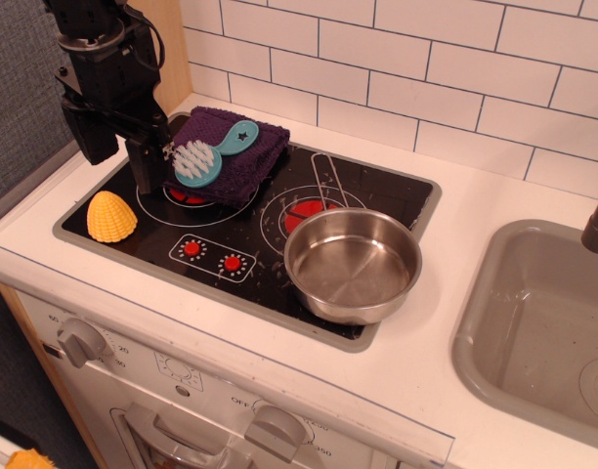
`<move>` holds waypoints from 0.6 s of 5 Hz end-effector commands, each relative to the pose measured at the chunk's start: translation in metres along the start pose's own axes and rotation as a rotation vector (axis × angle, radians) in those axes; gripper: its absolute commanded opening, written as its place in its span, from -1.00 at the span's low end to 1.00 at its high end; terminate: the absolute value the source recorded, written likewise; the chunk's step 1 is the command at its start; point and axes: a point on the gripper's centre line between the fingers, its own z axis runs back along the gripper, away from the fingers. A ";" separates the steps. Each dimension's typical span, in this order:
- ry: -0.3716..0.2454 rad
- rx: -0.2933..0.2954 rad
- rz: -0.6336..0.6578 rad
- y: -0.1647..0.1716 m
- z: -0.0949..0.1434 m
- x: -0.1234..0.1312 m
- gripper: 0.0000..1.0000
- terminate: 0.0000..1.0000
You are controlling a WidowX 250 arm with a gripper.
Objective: Place the brush behind the metal pot.
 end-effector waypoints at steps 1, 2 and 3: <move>0.000 0.000 0.000 0.000 0.000 0.000 1.00 -1.00; 0.008 0.008 0.007 0.002 -0.013 0.023 1.00 -1.00; 0.013 0.019 0.016 0.006 -0.028 0.052 1.00 -1.00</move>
